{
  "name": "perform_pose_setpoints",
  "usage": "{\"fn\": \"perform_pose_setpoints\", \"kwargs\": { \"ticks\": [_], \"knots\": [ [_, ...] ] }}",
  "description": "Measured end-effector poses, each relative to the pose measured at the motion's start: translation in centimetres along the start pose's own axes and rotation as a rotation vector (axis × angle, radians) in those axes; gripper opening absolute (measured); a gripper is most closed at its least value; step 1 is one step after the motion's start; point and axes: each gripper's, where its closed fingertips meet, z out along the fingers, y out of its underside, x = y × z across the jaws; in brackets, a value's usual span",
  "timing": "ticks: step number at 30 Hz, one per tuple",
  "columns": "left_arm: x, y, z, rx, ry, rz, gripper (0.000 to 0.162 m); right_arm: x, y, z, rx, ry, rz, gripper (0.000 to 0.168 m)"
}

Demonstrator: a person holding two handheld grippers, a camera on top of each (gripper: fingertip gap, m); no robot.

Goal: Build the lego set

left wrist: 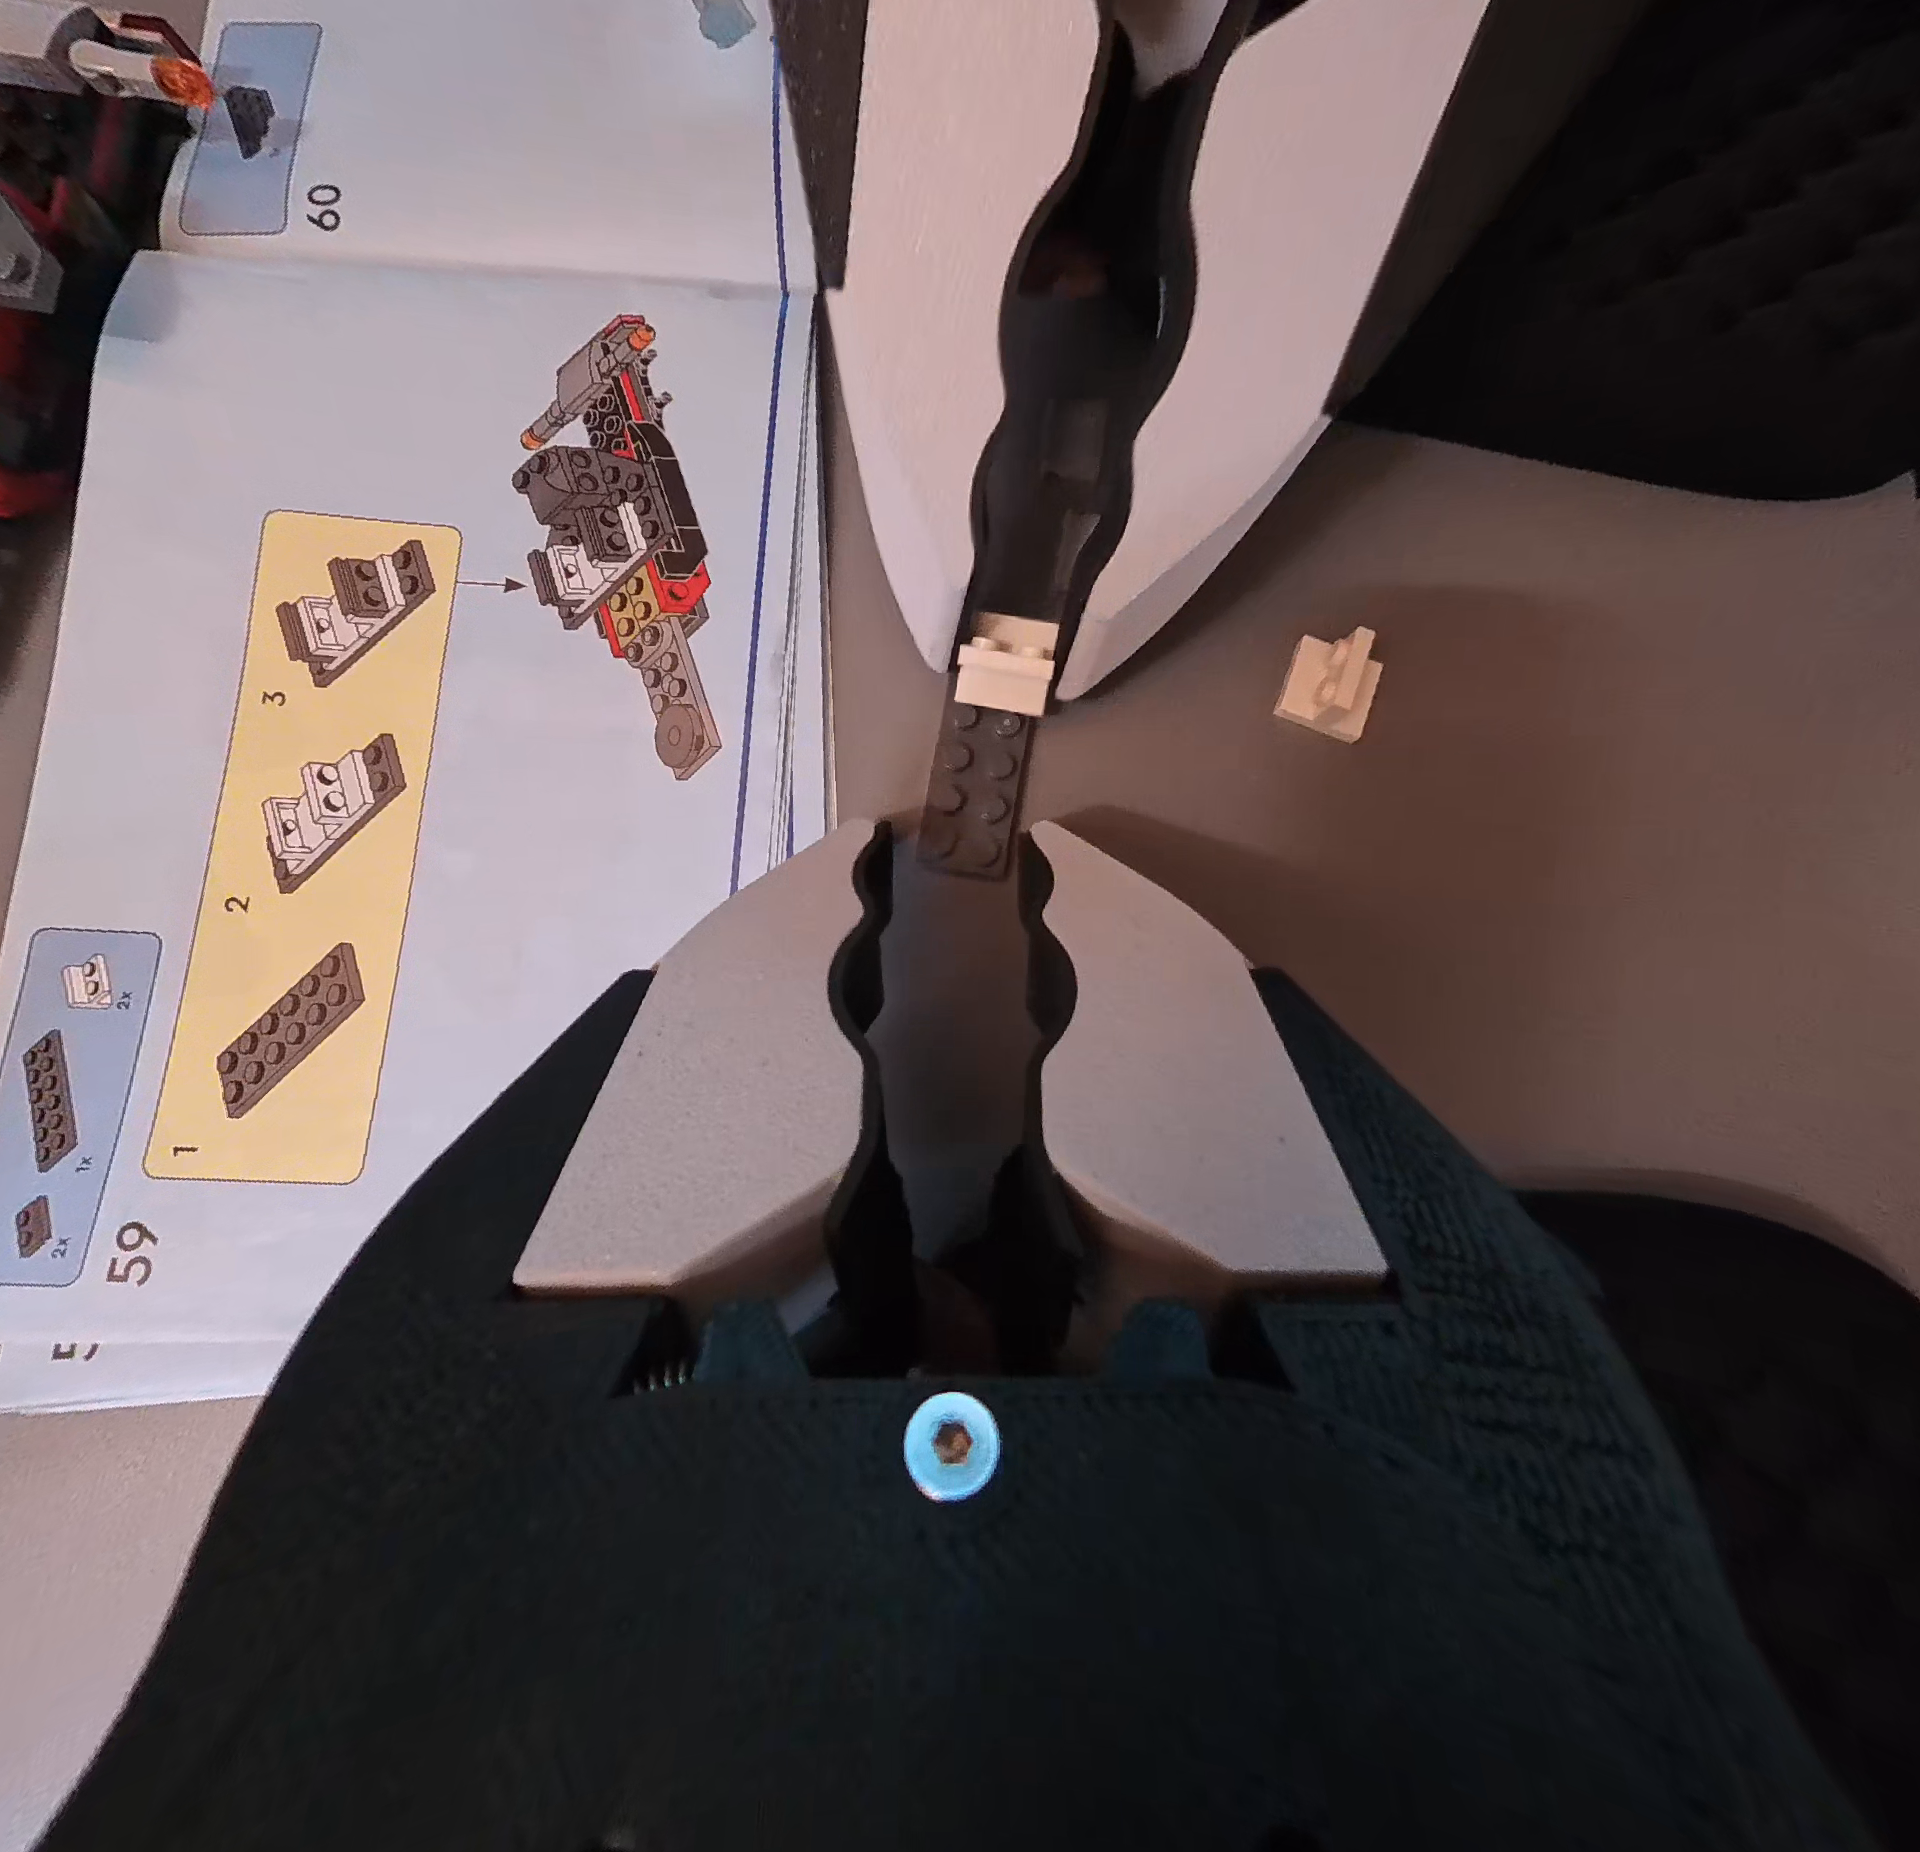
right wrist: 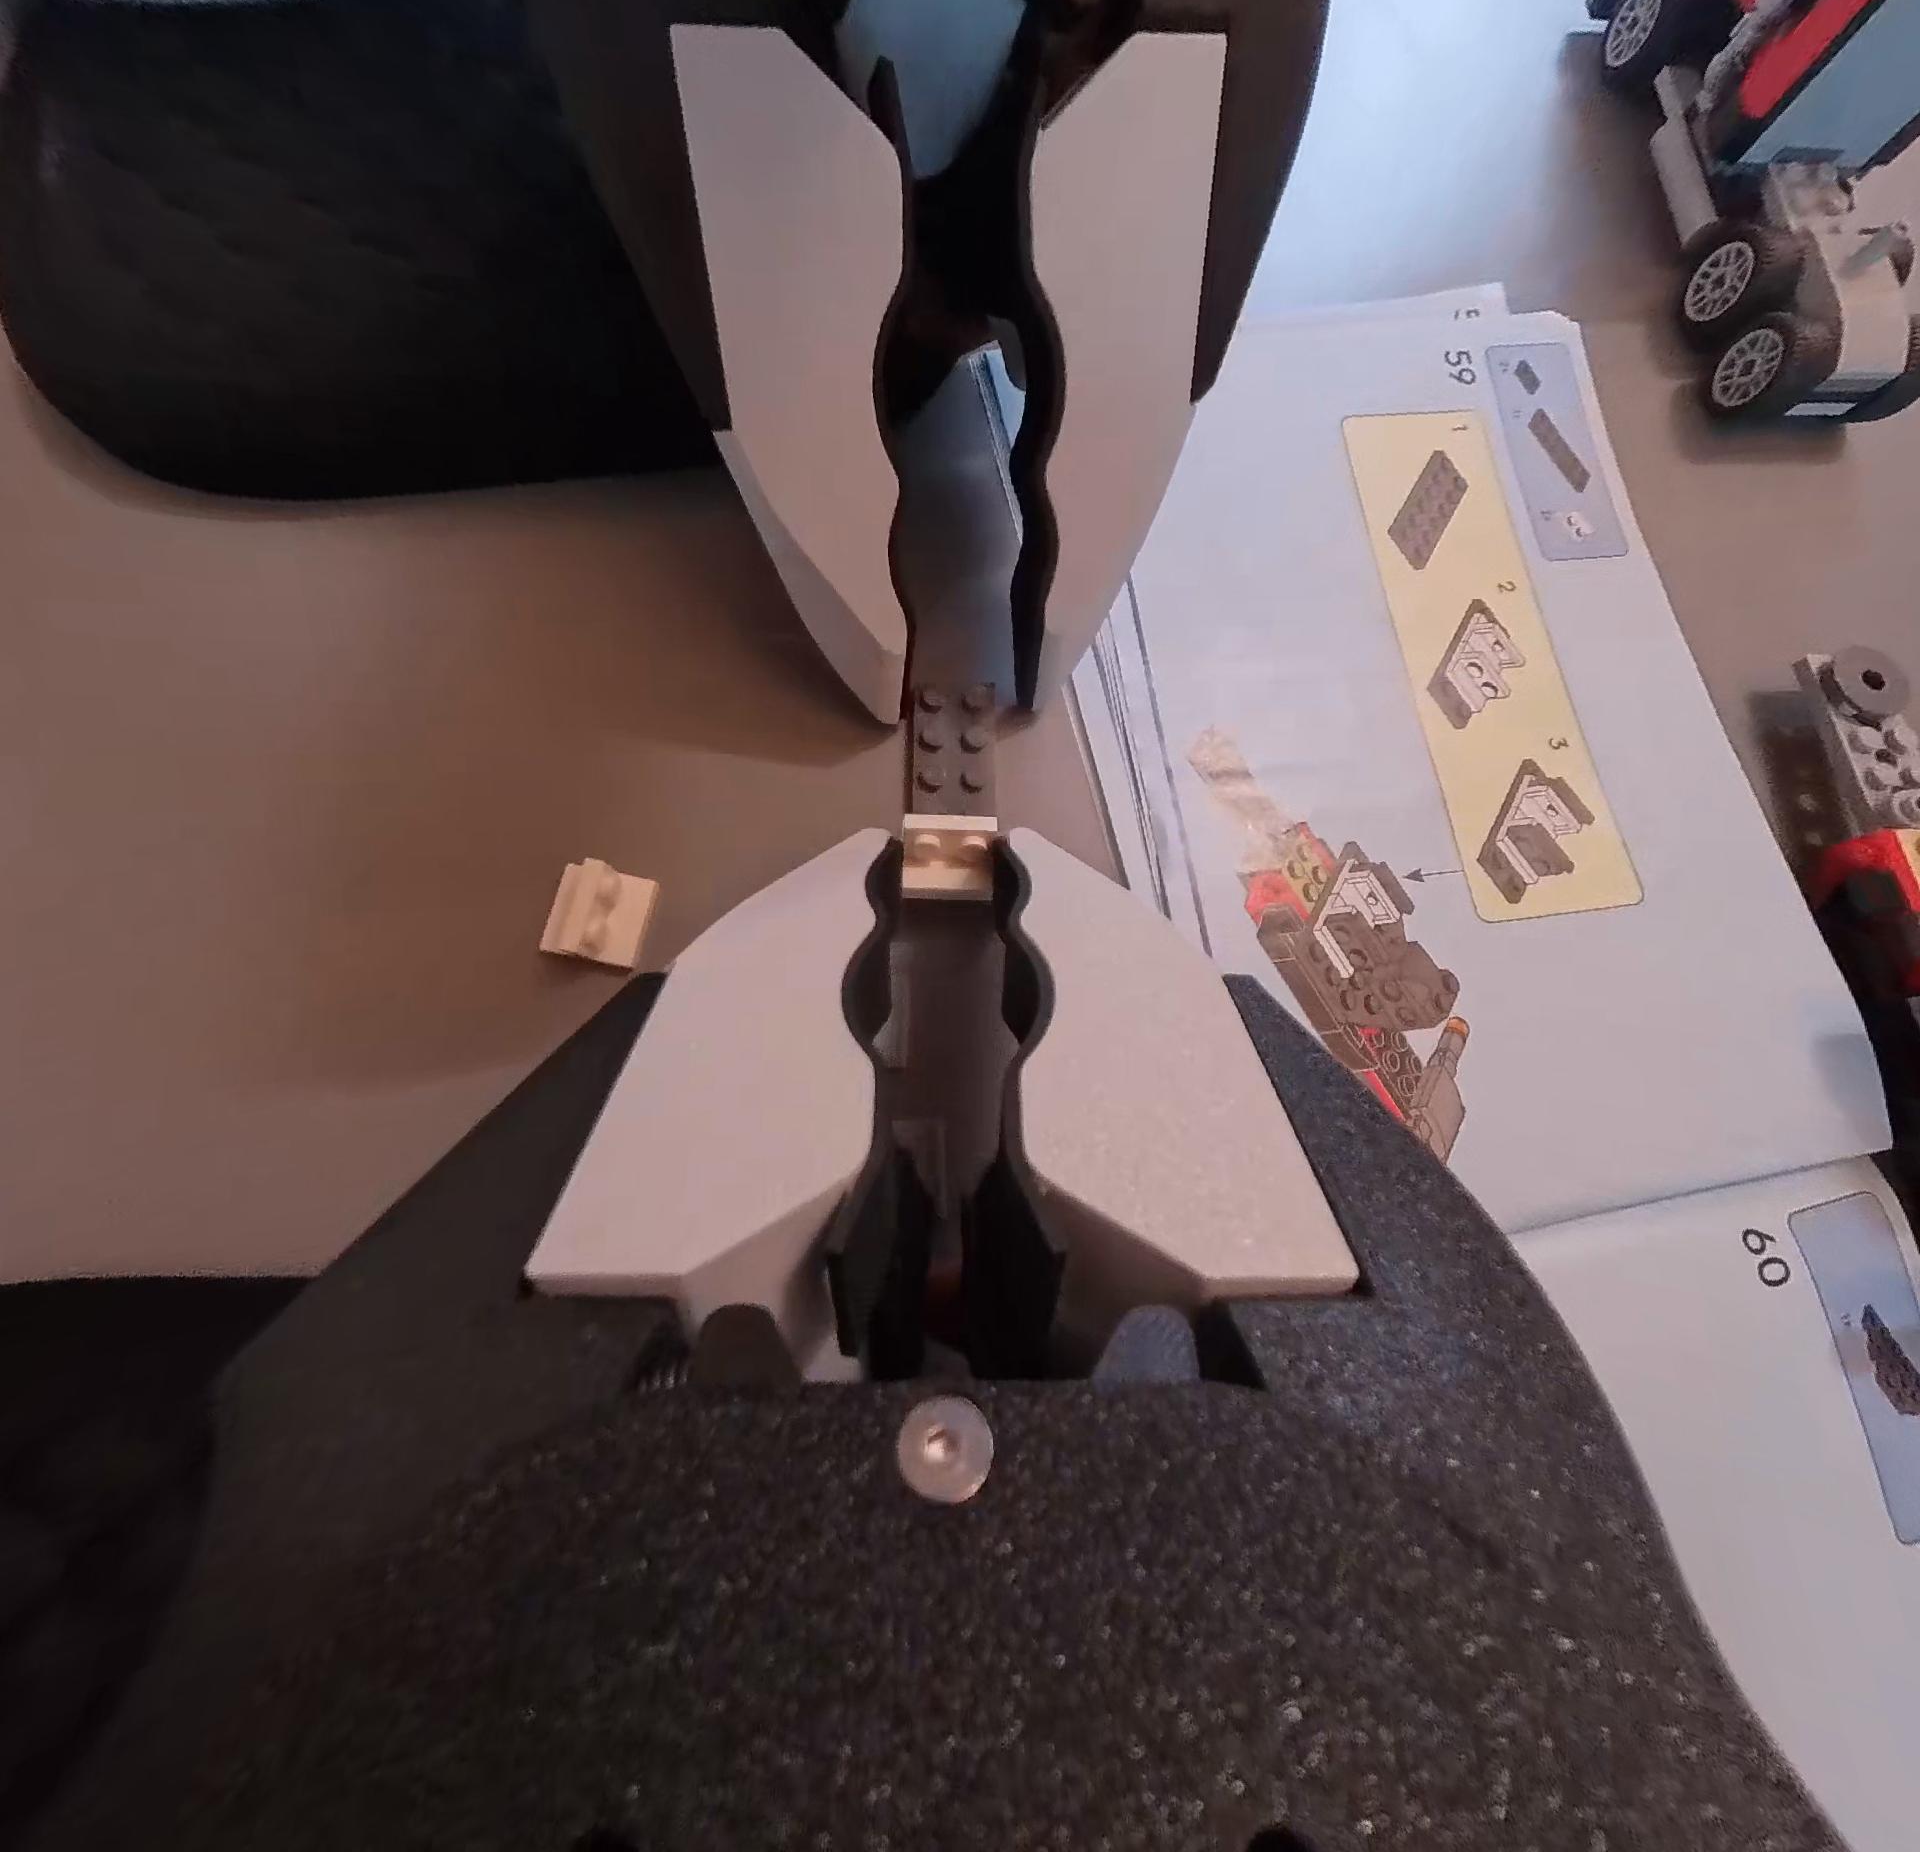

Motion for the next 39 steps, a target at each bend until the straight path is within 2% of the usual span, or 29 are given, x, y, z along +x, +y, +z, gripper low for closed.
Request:
{"fn": "perform_pose_setpoints", "kwargs": {
  "ticks": [8,24,28,32,35,39],
  "knots": [
    [0.0,0.0,0.0,-0.002,-0.006,0.001,0.020,0.0,-0.8,-0.1,0.053,0.003,0.000,0.017],
    [-0.1,0.0,0.0,-0.001,-0.002,-0.008,0.018,0.3,0.1,0.6,-0.019,0.027,-0.007,0.017],
    [-0.1,0.0,0.0,-0.001,-0.001,-0.008,0.018,0.3,0.1,0.6,-0.020,0.032,-0.003,0.022],
    [-0.1,0.0,0.0,0.000,0.002,-0.012,0.018,0.3,-0.1,-0.1,0.005,0.013,0.034,0.035],
    [-0.2,-0.2,-0.1,0.014,-0.015,-0.005,0.023,0.5,-0.8,-1.2,0.091,0.009,0.069,0.017],
    [-0.1,-0.9,-0.6,0.075,-0.020,0.026,0.023,0.5,-0.6,-1.3,0.091,-0.002,0.072,0.008]
  ]
}}
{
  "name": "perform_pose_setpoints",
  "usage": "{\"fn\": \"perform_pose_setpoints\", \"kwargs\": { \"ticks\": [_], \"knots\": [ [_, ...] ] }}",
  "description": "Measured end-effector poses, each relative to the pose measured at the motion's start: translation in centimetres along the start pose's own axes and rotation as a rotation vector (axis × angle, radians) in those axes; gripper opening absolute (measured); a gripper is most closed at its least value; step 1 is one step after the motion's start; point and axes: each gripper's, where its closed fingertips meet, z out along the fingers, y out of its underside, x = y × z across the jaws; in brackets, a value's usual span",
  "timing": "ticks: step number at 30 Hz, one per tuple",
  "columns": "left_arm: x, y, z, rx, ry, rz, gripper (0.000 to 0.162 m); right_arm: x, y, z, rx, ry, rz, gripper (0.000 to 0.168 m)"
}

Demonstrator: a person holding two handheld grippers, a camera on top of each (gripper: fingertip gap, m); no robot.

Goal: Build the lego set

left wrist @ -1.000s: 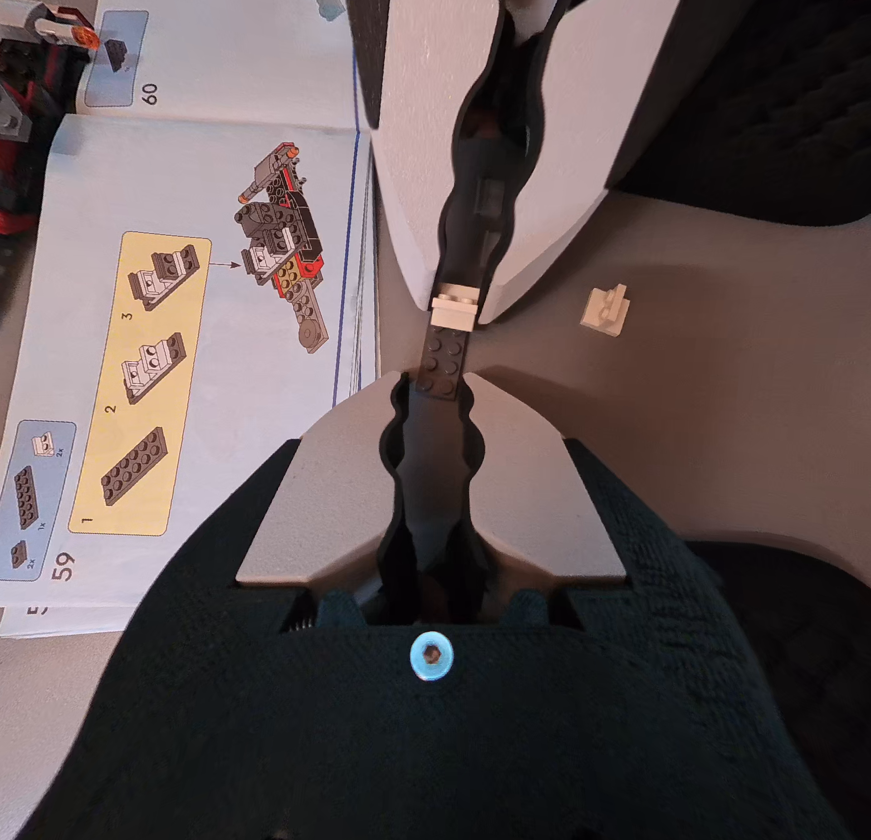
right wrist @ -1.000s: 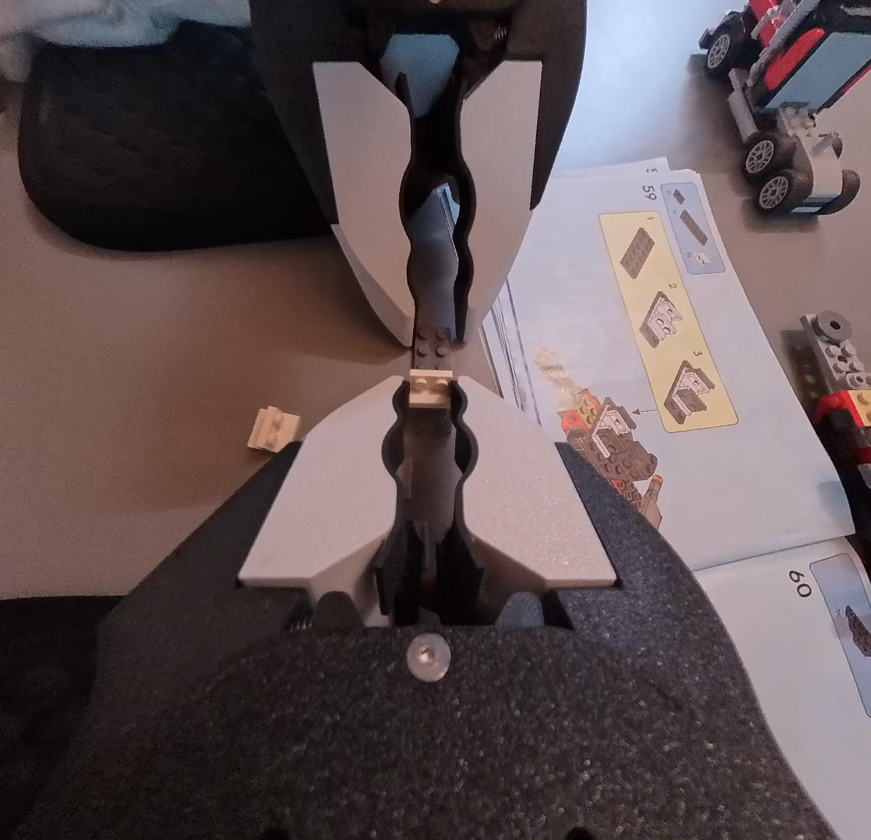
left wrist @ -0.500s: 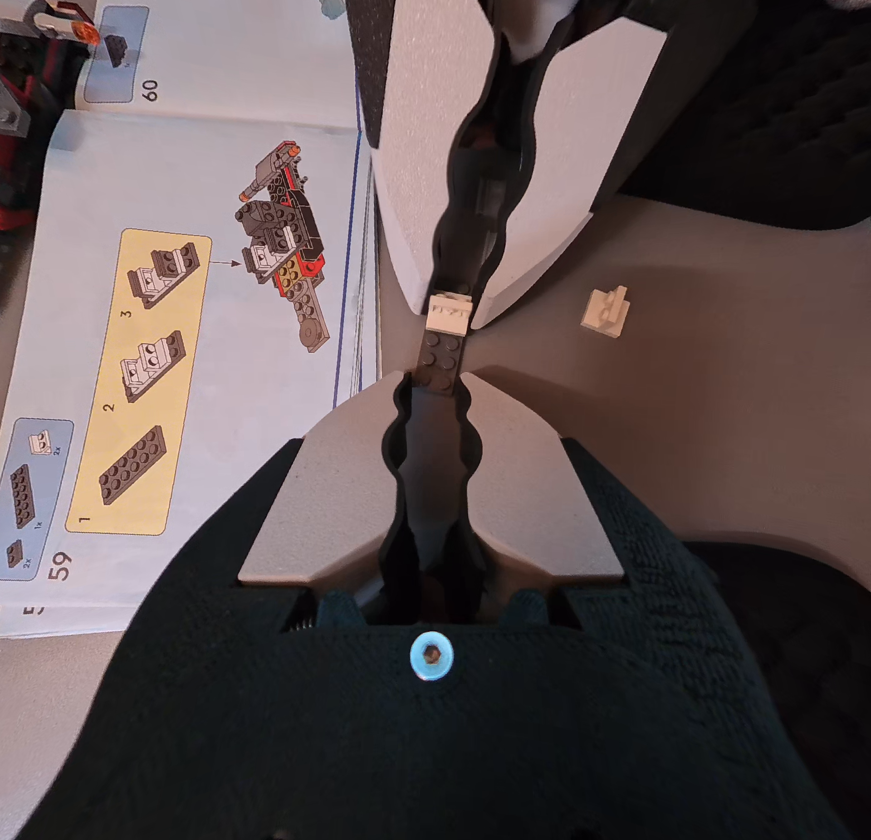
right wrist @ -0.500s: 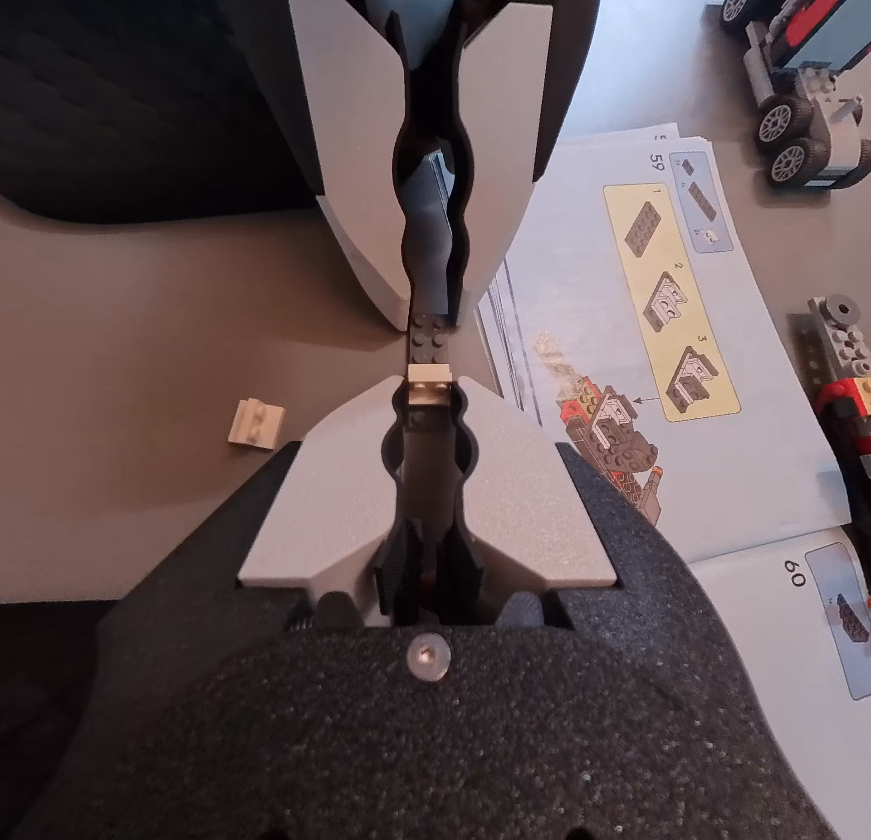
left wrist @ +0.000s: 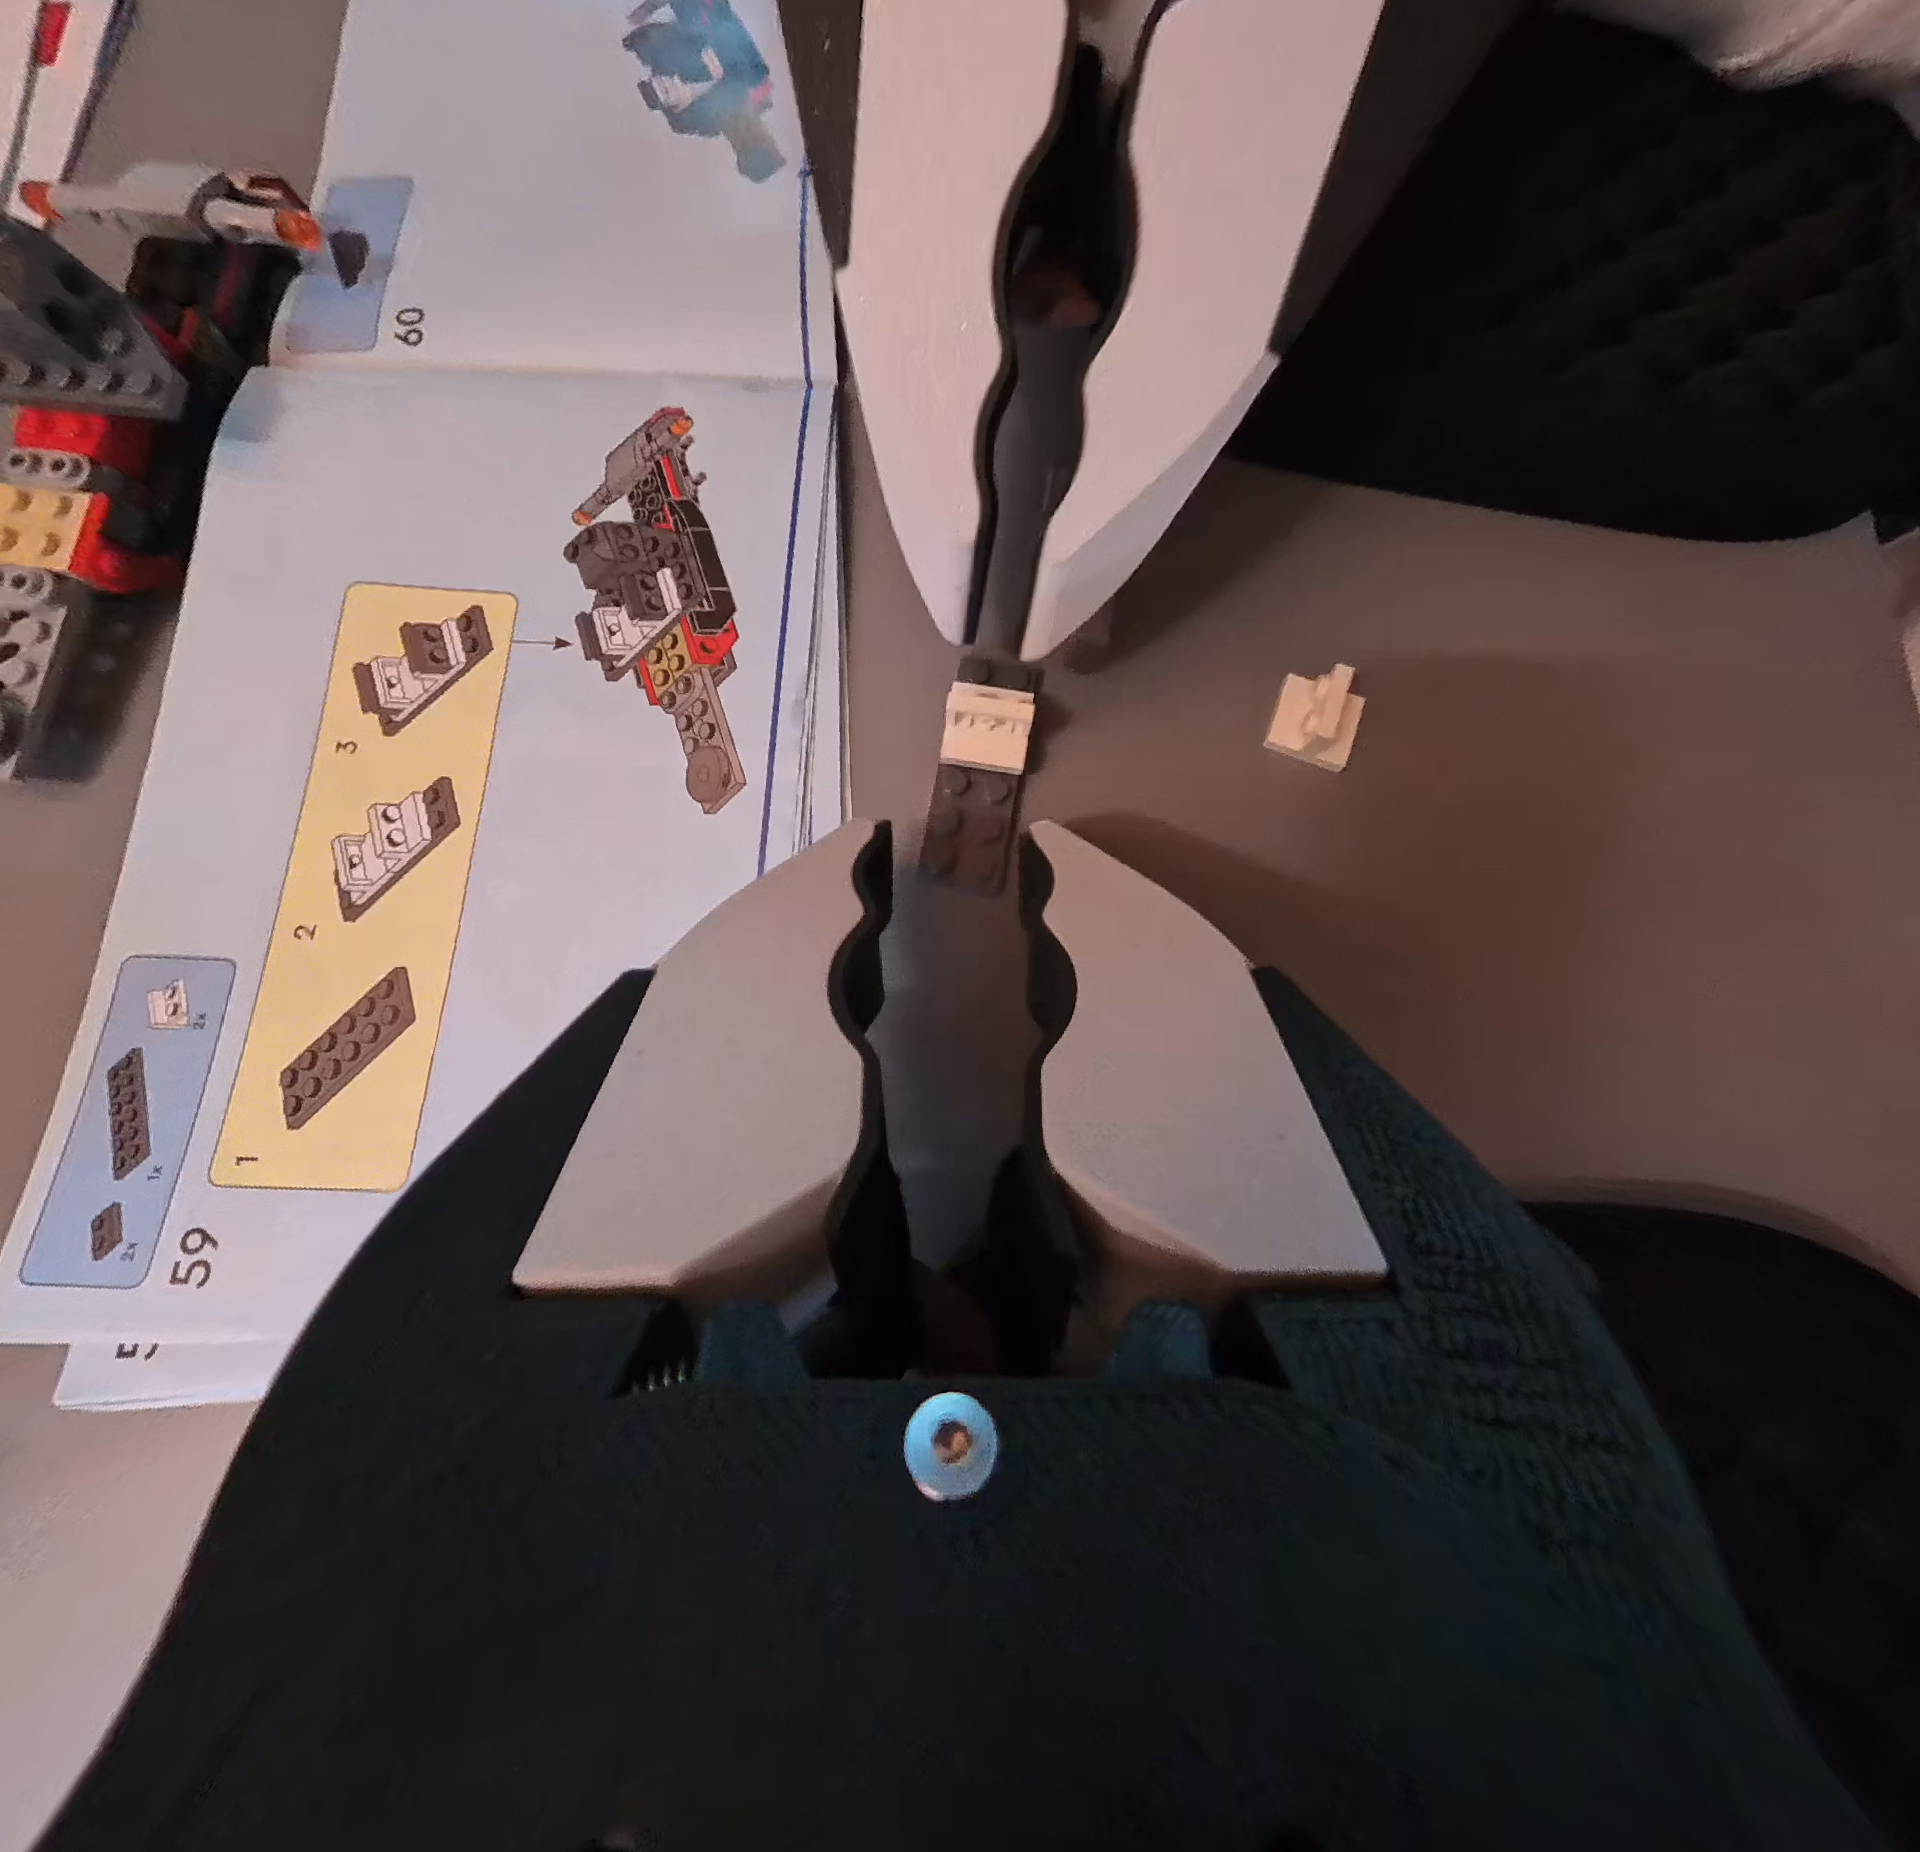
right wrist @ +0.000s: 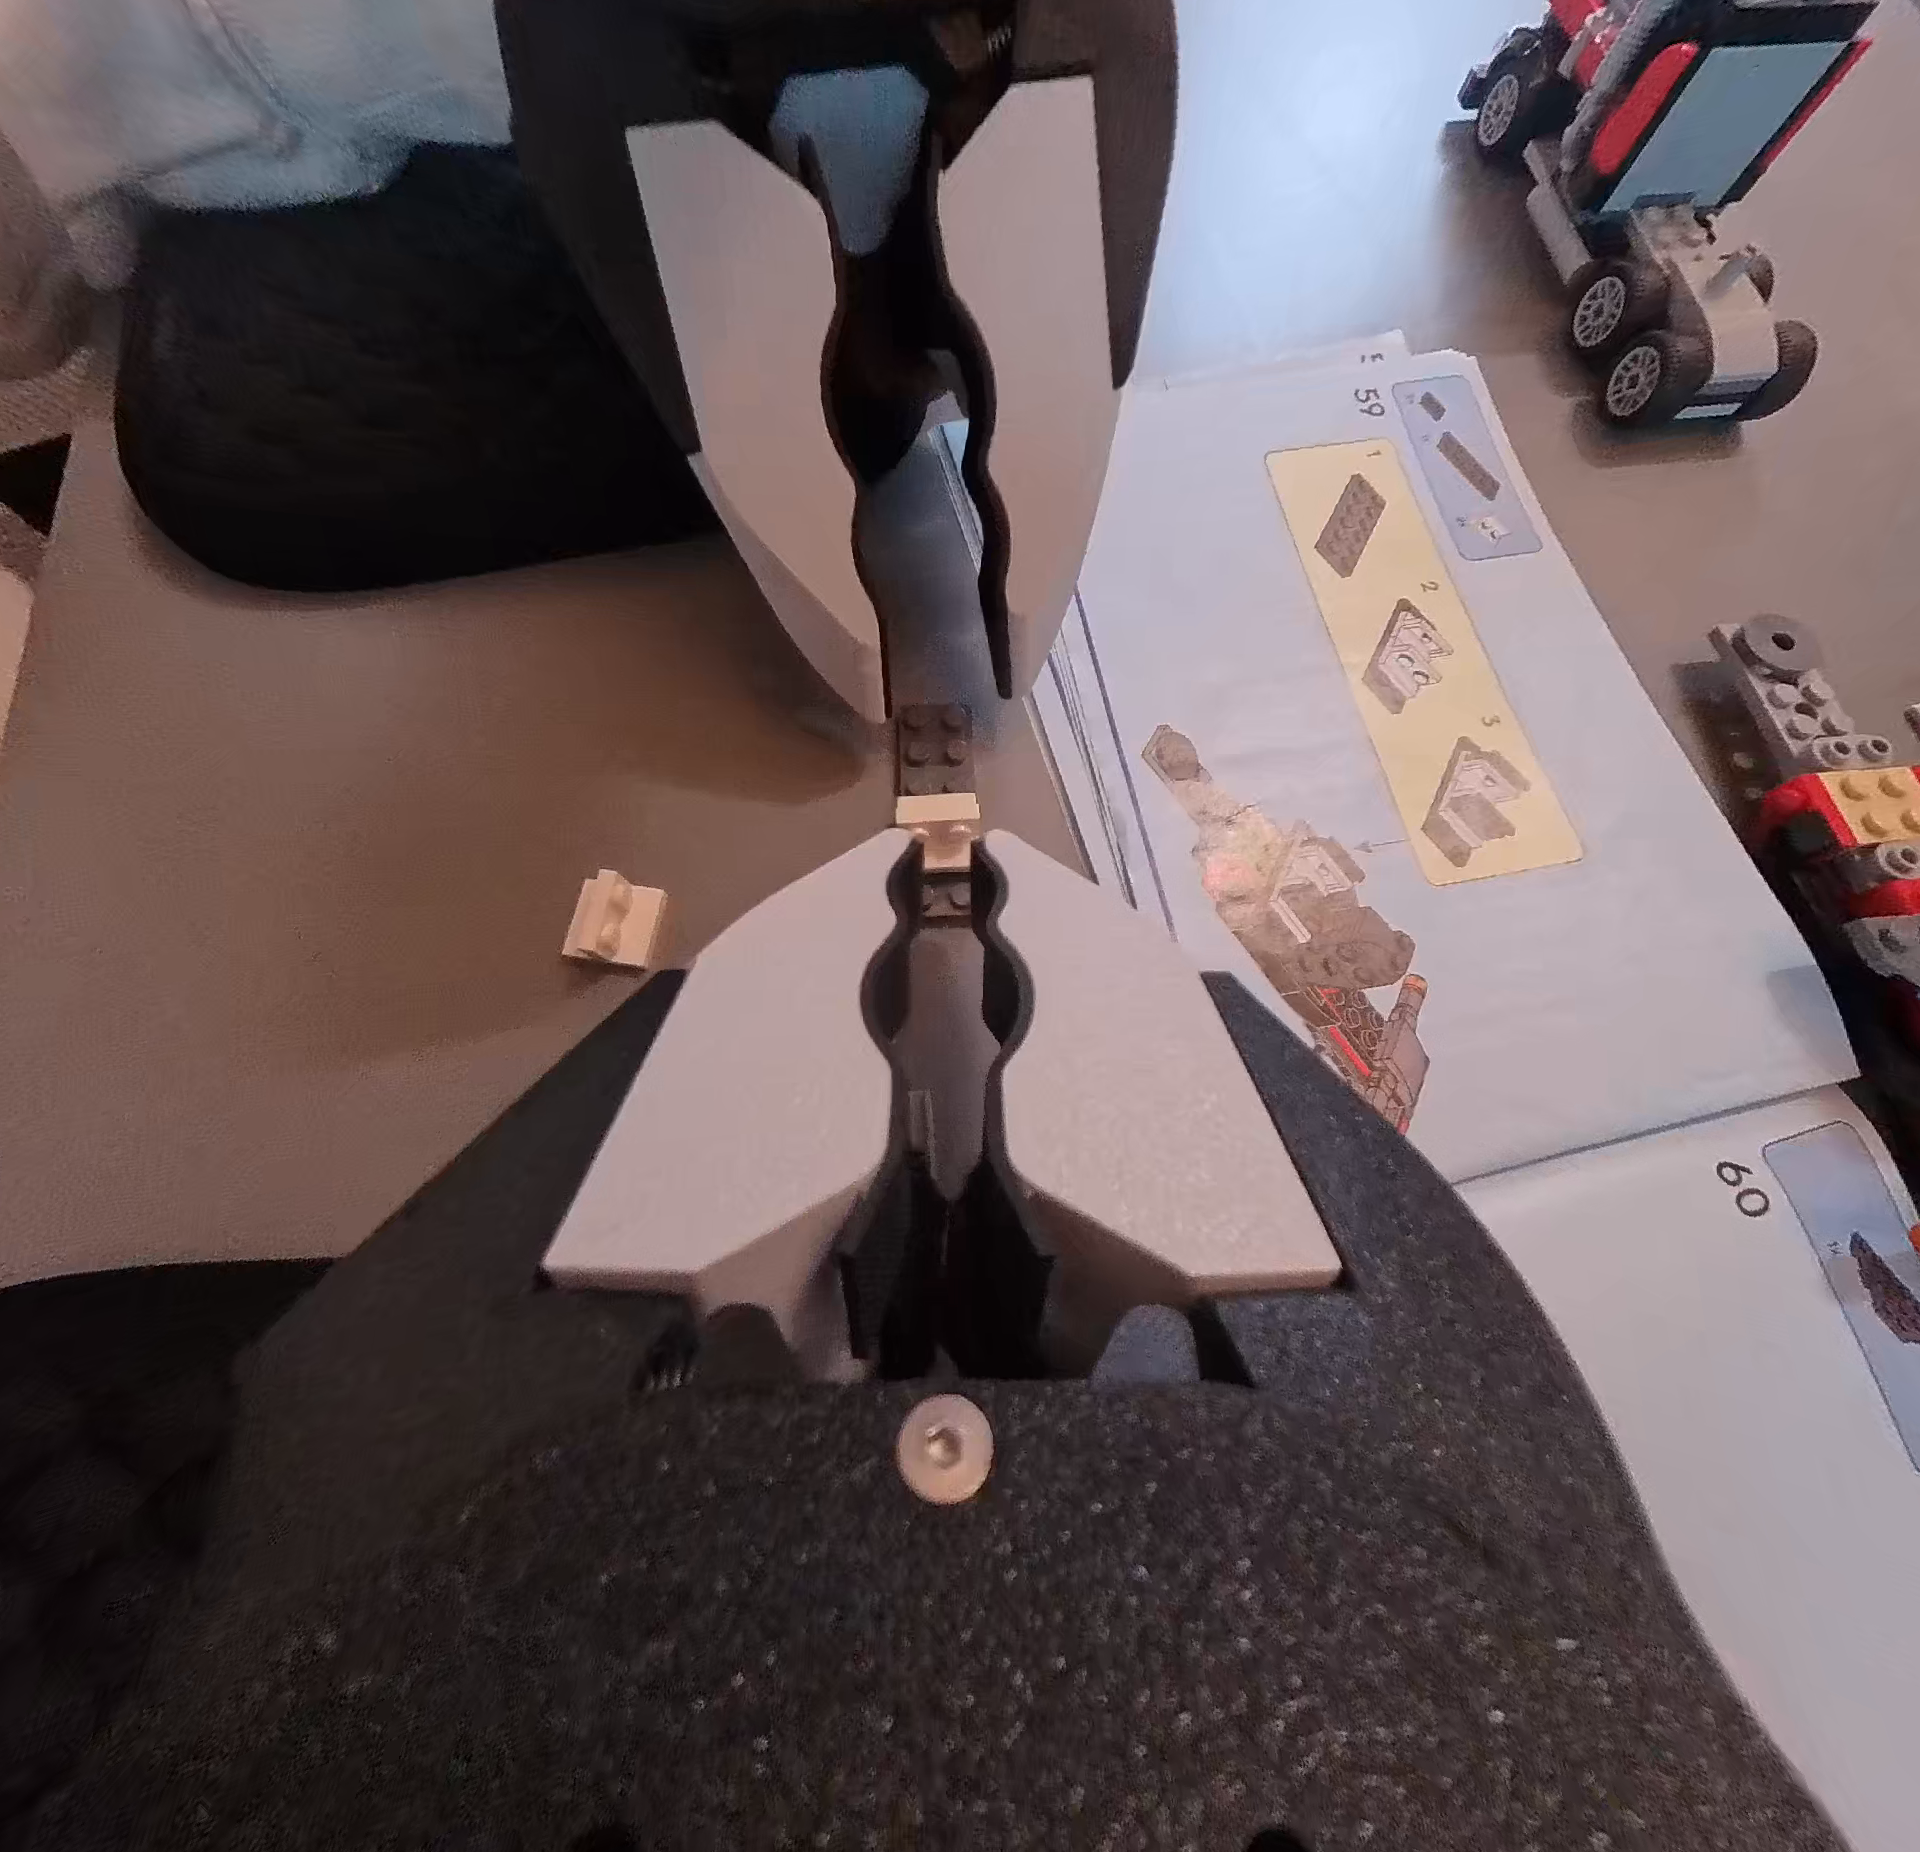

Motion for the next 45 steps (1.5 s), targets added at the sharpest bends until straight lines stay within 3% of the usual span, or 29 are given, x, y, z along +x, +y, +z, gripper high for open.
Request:
{"fn": "perform_pose_setpoints", "kwargs": {
  "ticks": [5,22,27,31,45],
  "knots": [
    [0.1,0.6,0.8,-0.083,0.008,0.051,0.023,-0.1,0.6,0.7,-0.052,0.001,-0.026,0.005],
    [0.2,0.1,1.1,-0.069,0.056,0.091,0.014,-0.1,0.7,1.0,-0.082,-0.023,-0.007,0.005],
    [0.4,-1.7,0.1,0.078,0.086,0.097,0.012,-0.1,0.7,1.0,-0.098,-0.036,-0.008,0.005],
    [0.4,-1.1,1.0,0.002,0.091,0.137,0.010,-0.1,0.7,1.0,-0.075,-0.048,0.002,0.006],
    [0.1,-1.1,1.7,-0.019,0.083,0.135,0.000,0.0,0.7,1.0,-0.070,-0.032,0.001,0.006]
  ]
}}
